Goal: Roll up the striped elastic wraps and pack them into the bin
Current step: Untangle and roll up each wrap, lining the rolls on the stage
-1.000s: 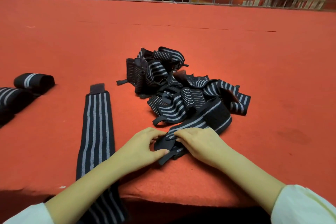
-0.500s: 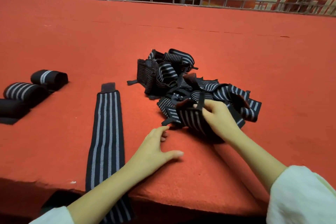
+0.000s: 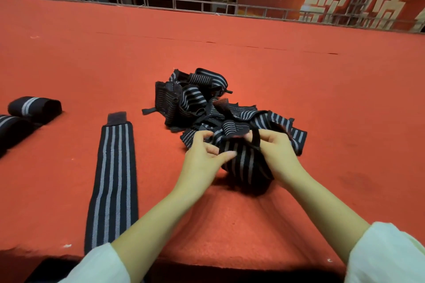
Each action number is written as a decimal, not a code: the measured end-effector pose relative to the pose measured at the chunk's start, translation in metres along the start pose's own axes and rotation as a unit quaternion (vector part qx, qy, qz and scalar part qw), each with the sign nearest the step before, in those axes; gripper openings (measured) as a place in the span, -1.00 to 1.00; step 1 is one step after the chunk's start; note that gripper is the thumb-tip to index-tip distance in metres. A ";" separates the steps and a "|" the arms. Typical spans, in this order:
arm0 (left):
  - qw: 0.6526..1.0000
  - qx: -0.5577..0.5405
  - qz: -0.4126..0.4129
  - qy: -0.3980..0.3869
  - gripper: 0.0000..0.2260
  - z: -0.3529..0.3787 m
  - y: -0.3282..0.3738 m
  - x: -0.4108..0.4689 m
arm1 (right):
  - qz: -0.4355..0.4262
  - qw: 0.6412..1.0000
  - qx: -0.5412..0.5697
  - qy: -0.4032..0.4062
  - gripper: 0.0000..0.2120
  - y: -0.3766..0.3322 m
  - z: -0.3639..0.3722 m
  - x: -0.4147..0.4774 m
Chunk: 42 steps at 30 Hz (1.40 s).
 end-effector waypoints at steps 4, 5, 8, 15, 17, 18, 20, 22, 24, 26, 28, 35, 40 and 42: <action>0.996 0.082 0.021 -0.023 -0.61 -0.011 -0.014 -0.002 | 0.007 0.993 0.012 0.114 -0.85 0.002 -0.027 0.012; 0.994 0.109 0.015 -0.027 -0.60 -0.016 -0.022 -0.003 | 0.001 0.986 0.021 0.168 -0.81 0.000 -0.041 0.017; 0.985 0.170 -0.015 -0.038 -0.57 -0.028 -0.041 -0.004 | -0.001 0.976 0.014 0.216 -0.79 -0.010 -0.069 0.027; 0.976 0.125 0.123 -0.126 -0.51 0.021 0.031 0.007 | 0.013 0.990 0.077 0.120 -0.85 -0.032 -0.045 0.031; 0.966 0.139 0.130 -0.172 -0.51 0.044 0.042 0.015 | -0.003 0.986 0.103 0.133 -0.87 -0.046 -0.047 0.034; 0.965 0.133 0.125 -0.187 -0.53 0.053 0.043 0.020 | -0.012 0.982 0.119 0.148 -0.91 -0.054 -0.051 0.035; 0.965 0.118 0.121 -0.201 -0.66 0.066 0.043 0.031 | -0.031 0.971 0.133 0.194 -0.86 -0.066 -0.068 0.038; 0.967 0.122 0.123 -0.189 -0.80 0.075 0.045 0.037 | -0.062 0.965 0.093 0.235 -0.79 -0.072 -0.092 0.038; 0.974 0.117 0.137 -0.140 -0.94 0.080 0.054 0.042 | -0.112 0.955 -0.053 0.268 -0.75 -0.073 -0.119 0.036; 0.978 0.092 0.155 -0.105 -0.96 0.082 0.068 0.044 | -0.147 0.930 -0.202 0.271 -0.76 -0.070 -0.137 0.030; 0.979 0.068 0.164 -0.097 -0.89 0.085 0.086 0.044 | -0.128 0.916 -0.280 0.258 -0.73 -0.059 -0.146 0.022; 0.979 0.030 0.163 -0.119 -0.95 0.094 0.109 0.045 | 0.089 0.981 0.136 0.106 -0.61 -0.021 -0.116 0.007; 0.976 0.025 0.119 -0.183 -0.92 0.078 0.087 0.049 | 0.024 0.966 0.181 0.184 -0.51 -0.033 -0.122 0.018; 0.965 0.057 0.111 -0.233 -0.89 0.066 0.078 0.045 | -0.002 0.963 0.181 0.202 -0.52 -0.045 -0.120 0.025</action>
Point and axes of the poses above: each hand's wrist, its own x-axis towards the middle knuckle, its own z-axis out of the palm, y = z × x, the point moved 4 cm from there along x, towards the middle knuckle, and after that the axes turned 9 degrees about -z, right-handed, at the moved point
